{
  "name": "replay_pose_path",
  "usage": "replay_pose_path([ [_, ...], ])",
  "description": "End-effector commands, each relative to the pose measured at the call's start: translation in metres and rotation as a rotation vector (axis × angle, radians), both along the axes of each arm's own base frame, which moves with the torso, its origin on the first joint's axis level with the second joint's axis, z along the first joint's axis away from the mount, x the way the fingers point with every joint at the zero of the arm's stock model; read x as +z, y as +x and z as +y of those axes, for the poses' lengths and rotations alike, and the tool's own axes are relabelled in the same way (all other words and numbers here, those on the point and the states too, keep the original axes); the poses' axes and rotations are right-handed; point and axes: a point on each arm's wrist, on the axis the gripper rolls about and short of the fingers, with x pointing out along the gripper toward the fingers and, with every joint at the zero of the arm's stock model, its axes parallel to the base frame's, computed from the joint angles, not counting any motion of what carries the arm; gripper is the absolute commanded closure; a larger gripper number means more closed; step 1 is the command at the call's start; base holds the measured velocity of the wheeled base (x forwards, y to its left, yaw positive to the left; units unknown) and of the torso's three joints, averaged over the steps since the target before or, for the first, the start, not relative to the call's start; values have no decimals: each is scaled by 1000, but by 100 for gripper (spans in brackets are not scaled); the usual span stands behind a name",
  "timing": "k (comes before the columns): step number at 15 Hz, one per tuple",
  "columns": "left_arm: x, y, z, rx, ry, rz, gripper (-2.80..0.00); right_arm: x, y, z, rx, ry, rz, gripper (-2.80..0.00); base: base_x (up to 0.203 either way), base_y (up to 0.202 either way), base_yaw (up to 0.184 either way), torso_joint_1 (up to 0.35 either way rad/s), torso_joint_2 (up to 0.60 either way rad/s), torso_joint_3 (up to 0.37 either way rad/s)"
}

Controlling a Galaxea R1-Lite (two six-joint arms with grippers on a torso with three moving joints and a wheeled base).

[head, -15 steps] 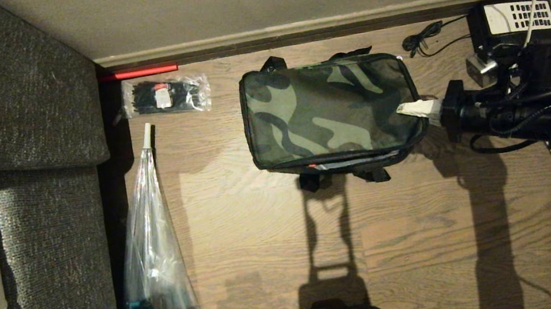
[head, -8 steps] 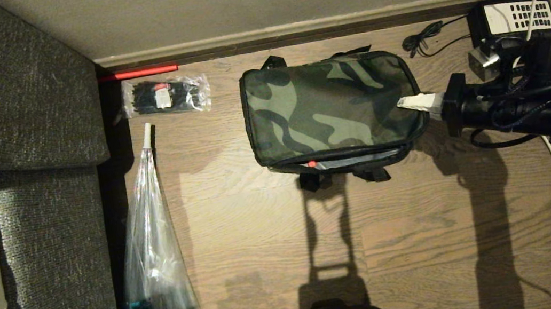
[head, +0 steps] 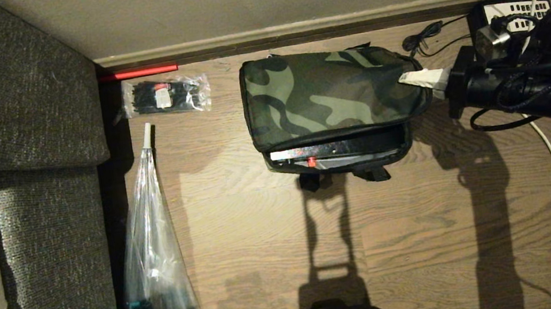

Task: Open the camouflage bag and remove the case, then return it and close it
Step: Open the top of the storage box

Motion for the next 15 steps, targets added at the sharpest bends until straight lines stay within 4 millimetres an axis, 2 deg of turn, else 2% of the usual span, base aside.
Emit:
replay_pose_path([
  [1,0,0,0,1,0,1,0,5,-2,0,5,12,-9,0,0,0,0,0,0,0],
  [5,0,0,0,1,0,1,0,10,-2,0,4,22,-21,0,0,0,0,0,0,0],
  [6,0,0,0,2,0,1,0,11,-1,0,3,27,-21,-280,0,0,0,0,0,0],
  [12,0,0,0,1,0,1,0,25,0,-1,-8,145,-15,-280,0,0,0,0,0,0],
  [15,0,0,0,1,0,1,0,42,2,-2,-30,247,0,-280,0,0,0,0,0,0],
])
